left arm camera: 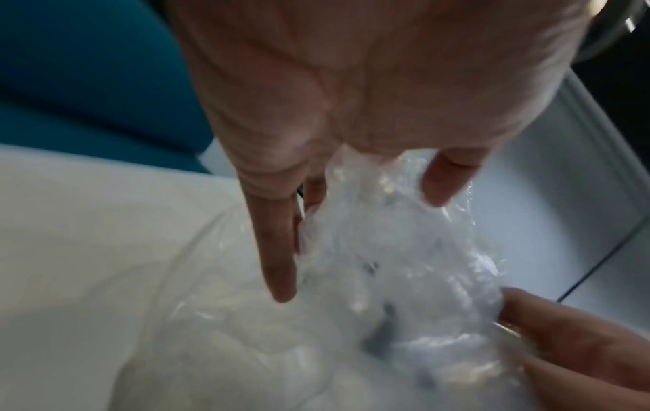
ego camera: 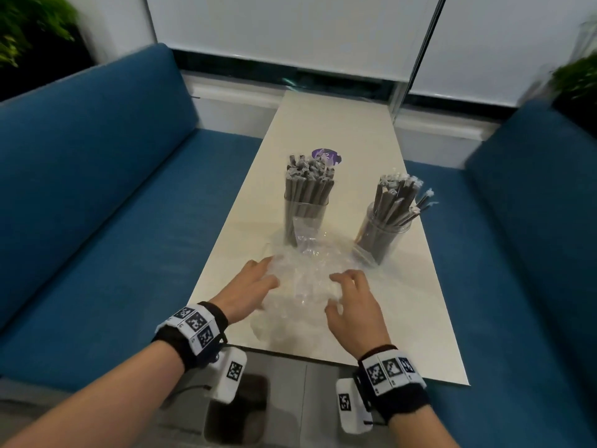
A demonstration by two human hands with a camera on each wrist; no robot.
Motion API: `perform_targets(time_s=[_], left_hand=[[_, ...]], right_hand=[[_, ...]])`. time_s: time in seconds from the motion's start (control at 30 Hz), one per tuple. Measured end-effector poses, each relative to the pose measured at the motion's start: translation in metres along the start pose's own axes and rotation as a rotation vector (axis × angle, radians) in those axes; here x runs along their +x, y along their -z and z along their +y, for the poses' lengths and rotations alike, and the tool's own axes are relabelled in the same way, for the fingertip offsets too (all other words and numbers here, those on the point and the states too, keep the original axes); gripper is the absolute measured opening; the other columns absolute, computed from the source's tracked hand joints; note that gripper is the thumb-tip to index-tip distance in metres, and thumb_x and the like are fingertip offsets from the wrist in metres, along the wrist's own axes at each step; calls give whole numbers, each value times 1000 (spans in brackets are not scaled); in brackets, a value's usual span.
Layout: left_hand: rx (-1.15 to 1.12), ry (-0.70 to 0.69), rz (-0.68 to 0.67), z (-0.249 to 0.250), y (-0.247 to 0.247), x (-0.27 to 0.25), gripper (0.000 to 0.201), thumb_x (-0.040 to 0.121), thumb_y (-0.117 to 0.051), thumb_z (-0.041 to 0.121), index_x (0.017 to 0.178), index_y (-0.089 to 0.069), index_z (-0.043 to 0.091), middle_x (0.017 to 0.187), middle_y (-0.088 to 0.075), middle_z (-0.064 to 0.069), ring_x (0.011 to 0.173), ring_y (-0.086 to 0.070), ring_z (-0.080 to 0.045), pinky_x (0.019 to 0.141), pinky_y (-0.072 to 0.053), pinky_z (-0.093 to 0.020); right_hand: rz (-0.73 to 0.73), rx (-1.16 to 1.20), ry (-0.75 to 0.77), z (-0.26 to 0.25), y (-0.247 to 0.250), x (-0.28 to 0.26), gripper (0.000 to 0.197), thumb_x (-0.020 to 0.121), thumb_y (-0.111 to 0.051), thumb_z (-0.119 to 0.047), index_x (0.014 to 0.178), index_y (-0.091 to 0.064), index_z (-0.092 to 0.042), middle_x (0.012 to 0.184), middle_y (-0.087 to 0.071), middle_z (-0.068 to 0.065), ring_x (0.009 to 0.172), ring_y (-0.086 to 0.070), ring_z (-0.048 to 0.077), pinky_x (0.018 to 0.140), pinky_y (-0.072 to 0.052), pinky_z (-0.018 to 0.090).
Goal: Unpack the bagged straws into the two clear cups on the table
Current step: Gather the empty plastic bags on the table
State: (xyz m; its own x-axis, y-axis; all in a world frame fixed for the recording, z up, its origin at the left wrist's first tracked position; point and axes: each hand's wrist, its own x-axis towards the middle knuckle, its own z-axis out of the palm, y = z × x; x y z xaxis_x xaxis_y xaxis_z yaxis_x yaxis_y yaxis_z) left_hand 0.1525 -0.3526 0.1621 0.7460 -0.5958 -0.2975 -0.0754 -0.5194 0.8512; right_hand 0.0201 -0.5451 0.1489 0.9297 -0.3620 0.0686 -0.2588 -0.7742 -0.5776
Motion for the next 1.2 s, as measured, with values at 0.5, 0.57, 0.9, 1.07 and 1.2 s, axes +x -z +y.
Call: perform_targets(time_s=[0.5,0.57,0.9,1.07,1.2], left_hand=[[-549,-46,393,11,-14,-40,46,85,-59,-9,124,-56,15,108,-66,6,95,-67,-13,70,-56,-20],[-558,-99,287,24,-24,-53,47,85,-55,-18,122,-64,10,109,-72,7,91,-72,-7,70,-58,-19],[-557,-152,180,17,-100,-107,66,82,-76,49,138,-62,18,142,-60,-7,134,-56,-21,114,-44,-45],[-97,-257,431,-6,-121,-135,55,91,-69,41,144,-54,34,148,-55,8,141,-47,-6,117,-37,-27],[-328,4,695,-19,-101,-149,27,95,-69,17,117,-70,34,115,-74,17,110,-67,5,106,-53,-37]], right_hand=[[-202,454,243,-4,48,-45,62,66,-93,-50,122,-67,-51,161,-29,-25,150,-35,9,116,-42,44],[-373,460,235,-2,49,-46,65,62,-93,-54,120,-64,-54,161,-19,-30,152,-29,5,118,-40,46],[-226,833,57,1,18,-37,29,72,-75,-21,97,-67,-10,99,-78,8,90,-69,21,84,-59,61],[-243,688,39,-23,10,-51,34,71,-78,-17,95,-65,-37,114,-69,-4,106,-67,11,92,-57,32],[-518,863,296,-12,14,-70,73,76,-86,-19,135,-50,-41,157,-31,-16,131,-57,0,98,-55,22]])
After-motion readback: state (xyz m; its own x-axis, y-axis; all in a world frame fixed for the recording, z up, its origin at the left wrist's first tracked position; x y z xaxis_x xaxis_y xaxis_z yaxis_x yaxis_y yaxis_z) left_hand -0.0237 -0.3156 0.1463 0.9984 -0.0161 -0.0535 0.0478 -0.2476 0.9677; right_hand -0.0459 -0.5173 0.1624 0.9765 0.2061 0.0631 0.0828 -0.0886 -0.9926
